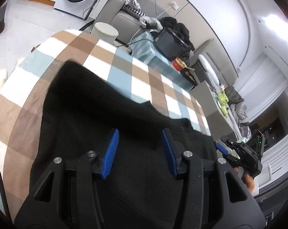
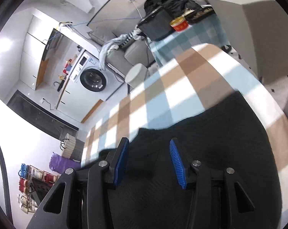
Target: Fold small clothes
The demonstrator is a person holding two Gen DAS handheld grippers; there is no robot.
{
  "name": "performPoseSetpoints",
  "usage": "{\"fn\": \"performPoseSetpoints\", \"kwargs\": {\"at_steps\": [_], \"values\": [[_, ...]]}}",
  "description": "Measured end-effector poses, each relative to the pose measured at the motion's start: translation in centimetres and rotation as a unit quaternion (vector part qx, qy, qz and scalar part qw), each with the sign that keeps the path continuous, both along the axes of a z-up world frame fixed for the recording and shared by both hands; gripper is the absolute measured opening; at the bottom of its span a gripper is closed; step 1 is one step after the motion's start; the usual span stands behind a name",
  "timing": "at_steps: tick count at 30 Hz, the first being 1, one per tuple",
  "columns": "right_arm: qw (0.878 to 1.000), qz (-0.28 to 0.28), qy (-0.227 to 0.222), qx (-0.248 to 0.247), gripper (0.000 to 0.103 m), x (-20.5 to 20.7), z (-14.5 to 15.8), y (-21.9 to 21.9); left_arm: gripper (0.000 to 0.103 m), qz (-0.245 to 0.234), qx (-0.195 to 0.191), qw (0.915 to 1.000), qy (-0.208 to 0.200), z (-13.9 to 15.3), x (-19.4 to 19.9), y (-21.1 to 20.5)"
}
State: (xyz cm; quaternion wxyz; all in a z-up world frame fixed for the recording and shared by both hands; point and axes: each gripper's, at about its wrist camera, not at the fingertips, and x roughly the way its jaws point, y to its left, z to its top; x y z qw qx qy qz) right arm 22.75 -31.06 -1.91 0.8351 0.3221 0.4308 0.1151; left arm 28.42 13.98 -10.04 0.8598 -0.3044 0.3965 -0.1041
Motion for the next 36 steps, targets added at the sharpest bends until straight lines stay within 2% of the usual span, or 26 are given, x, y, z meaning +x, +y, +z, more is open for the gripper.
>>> {"fn": "performPoseSetpoints", "kwargs": {"at_steps": [6,9,12,15,17,19,20,21,27,31,33,35,36], "values": [[0.998,-0.007,0.02,-0.053,0.046,-4.2,0.0,-2.2,0.042,0.013,0.026,0.9995,0.015,-0.1,-3.4,1.1],[0.996,-0.007,0.027,-0.085,0.056,-7.4,0.1,-3.3,0.047,0.034,0.05,0.9981,0.016,0.3,-6.4,2.0],[0.992,-0.006,0.028,-0.125,0.063,-10.8,0.1,-4.2,0.056,0.052,0.072,0.9959,0.014,0.9,-9.5,2.7],[0.987,0.013,0.026,-0.157,0.069,-14.1,-0.1,-4.6,0.07,0.055,0.106,0.9926,0.019,1.3,-12.5,2.3],[0.985,0.026,0.029,-0.166,0.074,-16.0,-0.6,-4.8,0.083,0.045,0.145,0.9883,0.02,1.3,-14.2,1.2],[0.984,0.036,0.034,-0.173,0.075,-17.6,-1.1,-5.0,0.09,0.032,0.183,0.9824,0.021,1.2,-15.7,0.2],[0.983,0.041,0.038,-0.175,0.075,-18.5,-1.4,-5.2,0.1,0.027,0.192,0.9808,0.023,1.2,-16.3,-0.1],[0.984,0.047,0.04,-0.169,0.075,-19.4,-1.8,-5.5,0.103,0.024,0.197,0.9798,0.025,1.0,-16.9,-0.4],[0.987,0.054,0.041,-0.146,0.075,-22.0,-2.8,-6.1,0.102,0.029,0.191,0.9797,0.052,-0.9,-19.8,0.7],[0.988,0.07,0.041,-0.13,0.075,-21.0,-3.0,-5.2,0.1,0.044,0.209,0.9746,0.069,-1.9,-20.0,1.6],[0.987,0.072,0.05,-0.135,0.075,-20.1,-3.0,-4.6,0.094,0.049,0.193,0.9769,0.076,-2.2,-19.6,2.0],[0.986,0.077,0.045,-0.141,0.075,-20.0,-2.7,-4.3,0.073,0.04,0.182,0.9794,0.079,-2.4,-19.6,2.0],[0.986,0.08,0.041,-0.142,0.075,-20.1,-2.6,-4.2,0.067,0.035,0.181,0.9795,0.081,-2.6,-19.6,1.9]]}}
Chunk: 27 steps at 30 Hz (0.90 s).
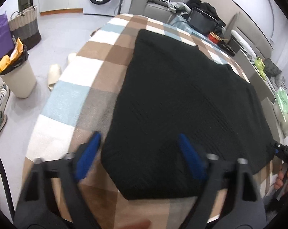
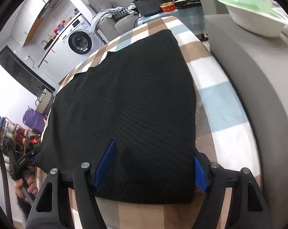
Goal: Fold small clothes
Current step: 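Lower the folded sweater onto the board and open both grippers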
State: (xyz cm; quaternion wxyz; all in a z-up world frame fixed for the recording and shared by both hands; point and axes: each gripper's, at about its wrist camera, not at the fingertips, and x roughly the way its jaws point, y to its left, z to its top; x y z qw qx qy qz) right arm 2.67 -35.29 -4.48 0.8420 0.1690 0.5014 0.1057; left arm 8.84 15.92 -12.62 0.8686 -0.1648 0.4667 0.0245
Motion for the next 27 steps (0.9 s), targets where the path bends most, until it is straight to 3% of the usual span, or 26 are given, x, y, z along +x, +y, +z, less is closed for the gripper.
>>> {"fn": "performPoseSetpoints", "kwargs": {"at_steps": [2,5,7,10,15,19,24,27], "values": [[1.0,0.005,-0.003,-0.004,0.073,-0.3,0.1,0.0,0.045,-0.009,-0.003,0.9999,0.001,-0.2,-0.3,-0.1],[1.0,0.005,-0.006,0.0,0.063,-0.5,-0.1,-0.2,0.018,-0.015,-0.024,0.9994,-0.02,-0.1,-1.0,0.1],[1.0,-0.003,-0.01,-0.001,0.042,-0.2,-0.2,-0.3,0.01,-0.02,-0.038,0.9984,-0.038,0.3,-1.8,0.2],[1.0,-0.01,-0.027,-0.002,0.02,-0.2,0.1,-0.5,0.008,-0.025,-0.027,0.998,-0.052,0.9,-2.6,-0.1],[0.999,-0.009,-0.048,0.011,0.012,-0.3,0.8,-0.8,0.007,-0.028,-0.026,0.9974,-0.06,1.7,-3.6,-0.6],[0.998,0.002,-0.047,-0.039,0.011,-0.4,0.5,-0.4,0.007,-0.028,-0.025,0.9977,-0.056,1.3,-4.4,-0.6],[0.998,-0.008,-0.03,-0.053,0.011,0.1,-0.1,-0.8,0.008,-0.033,-0.023,0.9983,-0.043,0.3,-5.1,-0.3],[0.998,-0.011,-0.024,-0.058,0.012,0.1,0.0,-1.1,0.015,-0.026,-0.013,0.9989,-0.036,0.4,-5.3,-0.2]]}}
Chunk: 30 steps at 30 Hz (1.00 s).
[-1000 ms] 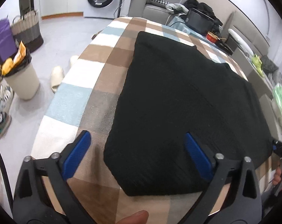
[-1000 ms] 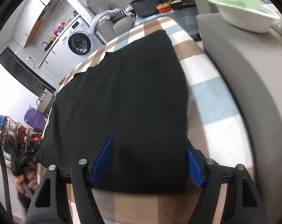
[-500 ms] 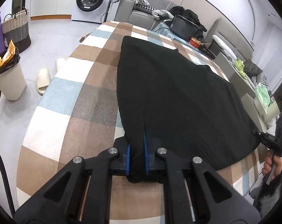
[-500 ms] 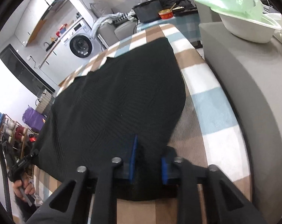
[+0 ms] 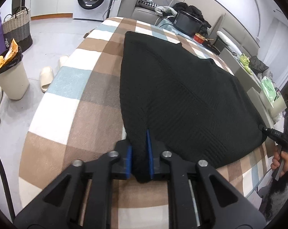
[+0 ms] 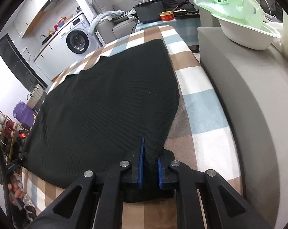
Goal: Fold small clothes
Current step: 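Lower the folded sweater onto the board and open both grippers, then pull both grippers back from the folded sweater edge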
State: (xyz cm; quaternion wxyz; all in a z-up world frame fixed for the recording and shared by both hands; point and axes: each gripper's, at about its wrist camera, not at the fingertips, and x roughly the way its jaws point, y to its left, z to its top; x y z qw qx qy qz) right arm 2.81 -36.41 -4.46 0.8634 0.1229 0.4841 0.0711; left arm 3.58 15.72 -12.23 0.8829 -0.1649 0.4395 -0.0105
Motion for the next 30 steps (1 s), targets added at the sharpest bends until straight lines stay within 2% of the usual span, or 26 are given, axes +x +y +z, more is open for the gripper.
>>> {"fn": "performPoseSetpoints", "kwargs": {"at_steps": [2,6,9,13,15,17,19,22,24,26,28,30], "values": [[1.0,-0.002,0.011,0.009,0.015,0.0,-0.1,-0.4,0.023,0.008,0.014,0.9998,0.008,0.3,-0.2,0.2],[0.999,-0.01,0.018,0.045,0.021,-0.5,0.0,-1.1,0.026,0.016,0.017,0.9997,0.004,1.3,-0.5,0.8],[0.995,-0.013,0.007,0.094,0.023,-0.7,0.1,-1.5,0.03,0.02,0.014,0.9997,-0.004,2.1,-0.4,0.9],[0.995,0.001,-0.025,0.096,0.023,-0.7,1.3,-0.8,0.048,0.023,0.027,0.9994,-0.006,3.0,0.0,0.2],[0.996,0.002,-0.03,0.084,0.023,-1.2,1.0,-0.7,0.051,0.02,0.028,0.9994,-0.009,3.3,-0.2,-0.2],[0.998,0.004,-0.018,0.067,0.016,-1.4,0.2,-0.8,0.06,0.02,0.025,0.9994,-0.012,3.7,-0.4,-0.4],[0.998,0.007,-0.013,0.057,0.007,-1.3,-0.3,-1.1,0.062,0.02,0.023,0.9995,-0.012,3.9,-0.5,-0.7],[0.992,0.011,-0.036,0.119,0.007,-1.4,0.4,-2.3,0.062,0.014,0.014,0.9998,-0.01,4.3,-0.5,-1.3],[0.989,0.014,-0.038,0.139,0.007,-1.3,0.7,-2.7,0.064,0.006,0.014,0.9998,-0.015,4.6,-0.4,-2.0],[0.992,0.008,-0.03,0.121,0.007,-1.3,0.3,-2.6,0.07,-0.004,0.019,0.9996,-0.018,4.7,-0.3,-3.0],[0.997,-0.004,-0.009,0.075,0.017,-1.4,-0.4,-2.3,0.072,-0.009,0.019,0.9997,-0.011,4.3,0.0,-3.8],[0.998,0.014,-0.008,0.063,0.023,-2.0,-0.7,-1.6,0.073,-0.016,0.015,0.9998,-0.001,3.9,0.5,-4.8]]}}
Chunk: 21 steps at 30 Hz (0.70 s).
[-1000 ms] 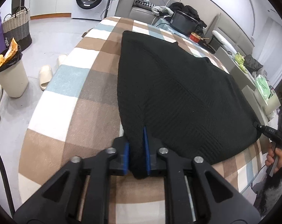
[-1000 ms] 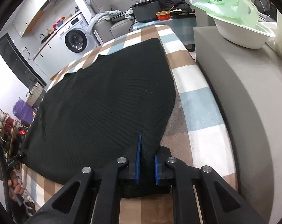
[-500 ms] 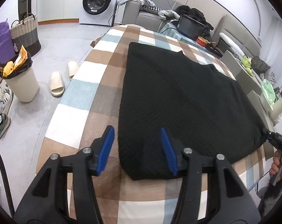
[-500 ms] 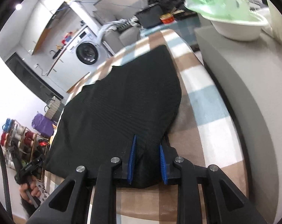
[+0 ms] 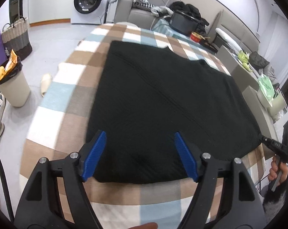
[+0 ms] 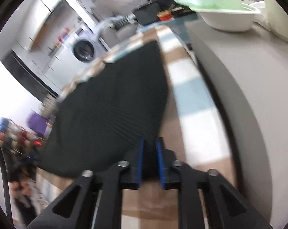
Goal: Fold small clothes
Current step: 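Pull both grippers back from the folded sweater edge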
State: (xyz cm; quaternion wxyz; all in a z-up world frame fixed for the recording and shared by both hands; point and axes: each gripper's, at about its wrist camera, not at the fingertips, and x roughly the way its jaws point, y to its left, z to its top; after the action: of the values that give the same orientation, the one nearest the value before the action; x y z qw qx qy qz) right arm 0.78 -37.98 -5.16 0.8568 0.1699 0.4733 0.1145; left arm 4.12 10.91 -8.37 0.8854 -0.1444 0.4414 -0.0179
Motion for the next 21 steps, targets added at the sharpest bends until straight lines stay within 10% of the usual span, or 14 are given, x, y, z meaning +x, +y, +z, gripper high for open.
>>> {"fn": "performPoseSetpoints", "kwargs": {"at_steps": [6,12,21], "values": [[0.998,0.053,-0.035,-0.028,0.039,-0.5,0.0,1.4,0.081,-0.044,-0.01,0.9989,0.013,-0.7,1.5,-4.0],[0.996,0.058,-0.066,-0.018,0.01,-1.2,0.6,1.1,0.089,-0.102,0.0,0.9947,0.011,-0.7,2.5,-9.6],[0.997,0.032,-0.018,-0.073,0.011,-1.4,0.6,-0.1,0.102,-0.127,0.018,0.9916,0.016,-1.2,3.4,-13.3]]}}
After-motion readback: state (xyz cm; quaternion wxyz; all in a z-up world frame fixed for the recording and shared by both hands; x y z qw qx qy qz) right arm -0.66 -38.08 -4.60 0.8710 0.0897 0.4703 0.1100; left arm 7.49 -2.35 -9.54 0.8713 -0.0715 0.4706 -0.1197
